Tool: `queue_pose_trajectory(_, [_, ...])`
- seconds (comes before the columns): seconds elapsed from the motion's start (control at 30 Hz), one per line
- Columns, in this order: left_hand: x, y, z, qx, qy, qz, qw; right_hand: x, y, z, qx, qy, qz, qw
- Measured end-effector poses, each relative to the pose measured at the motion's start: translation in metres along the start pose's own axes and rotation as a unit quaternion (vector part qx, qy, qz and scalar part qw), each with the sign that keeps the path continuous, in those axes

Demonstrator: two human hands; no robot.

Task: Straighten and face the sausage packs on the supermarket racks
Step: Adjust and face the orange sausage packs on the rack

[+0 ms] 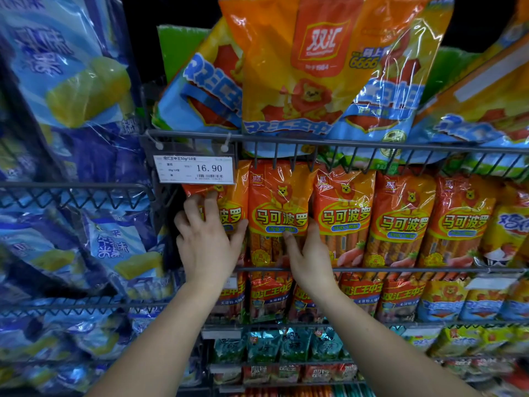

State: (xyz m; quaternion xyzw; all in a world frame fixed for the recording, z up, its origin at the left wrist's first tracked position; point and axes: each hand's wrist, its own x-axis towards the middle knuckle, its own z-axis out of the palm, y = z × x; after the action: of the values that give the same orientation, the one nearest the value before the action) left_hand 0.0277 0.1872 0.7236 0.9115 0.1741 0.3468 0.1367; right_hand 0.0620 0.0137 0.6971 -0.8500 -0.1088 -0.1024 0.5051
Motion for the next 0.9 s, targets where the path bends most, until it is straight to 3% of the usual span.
queue_pose_trajectory(0.2, [-0.019, 0.0, -0.011, 0.011, 0.03, 0.042, 0.999, -0.016, -0.003, -0.01, -0.056, 0.027, -0.052, 0.997])
queue_pose_trajectory(0.7, [-0.022, 0.034, -0.063, -0.144, 0.138, 0.113, 0.973, -0.032, -0.043, -0.062, -0.05, 0.117, -0.146, 0.981])
queue_pose_trajectory(0.9, [0.001, 0.063, -0.11, -0.225, 0.181, 0.124, 0.95, -0.028, -0.088, -0.089, -0.028, 0.195, -0.288, 0.937])
